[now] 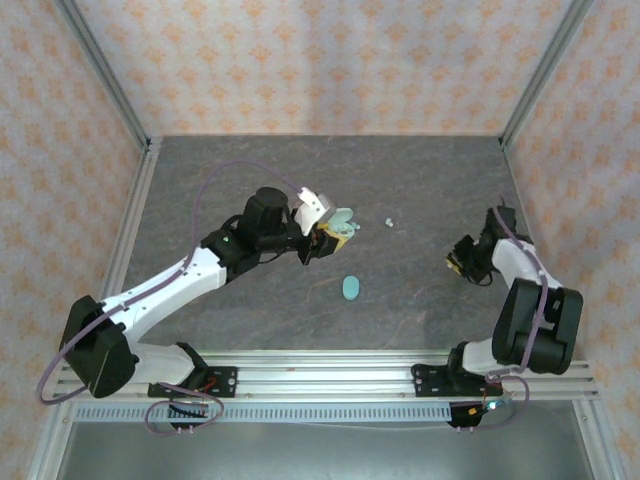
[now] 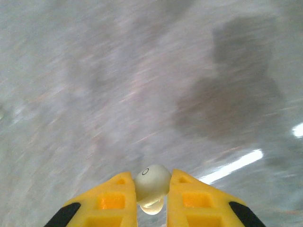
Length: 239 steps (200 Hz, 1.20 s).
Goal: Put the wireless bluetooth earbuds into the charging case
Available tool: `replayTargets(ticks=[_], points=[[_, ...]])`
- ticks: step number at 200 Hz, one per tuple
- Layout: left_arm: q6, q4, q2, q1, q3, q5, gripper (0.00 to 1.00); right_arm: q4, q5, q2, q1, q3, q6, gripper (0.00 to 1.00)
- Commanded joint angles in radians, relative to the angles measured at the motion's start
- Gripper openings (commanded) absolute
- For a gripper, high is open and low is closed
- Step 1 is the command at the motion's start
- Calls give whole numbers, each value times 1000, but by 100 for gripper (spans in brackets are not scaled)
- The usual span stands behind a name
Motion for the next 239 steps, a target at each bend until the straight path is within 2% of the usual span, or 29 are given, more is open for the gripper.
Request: replayTargets(ticks=[1,26,56,92,133,179,239], points=[[-25,68,-40,-2,-36,-42,7,36,-103,-40,117,29,13,14],[-36,78,-65,-3,-76,-64,7,26,-92,29,241,103,0,14],[-42,73,-103,-3,-122,-88,7,-37,-5,205,399,220,-72,14],[-26,32,-146,-2,-149,-113,7,-107,77,383,514,318,-123,14],[-8,18,-155,-1,-158,-130,7,-142,106,442,544,351,-134,15],[0,27,-132,-1,-155,-130,7,-228,139,456,550,421,-148,27],[9,19,-119,-1,-144,-131,7,-327,137,447,550,518,-128,33]])
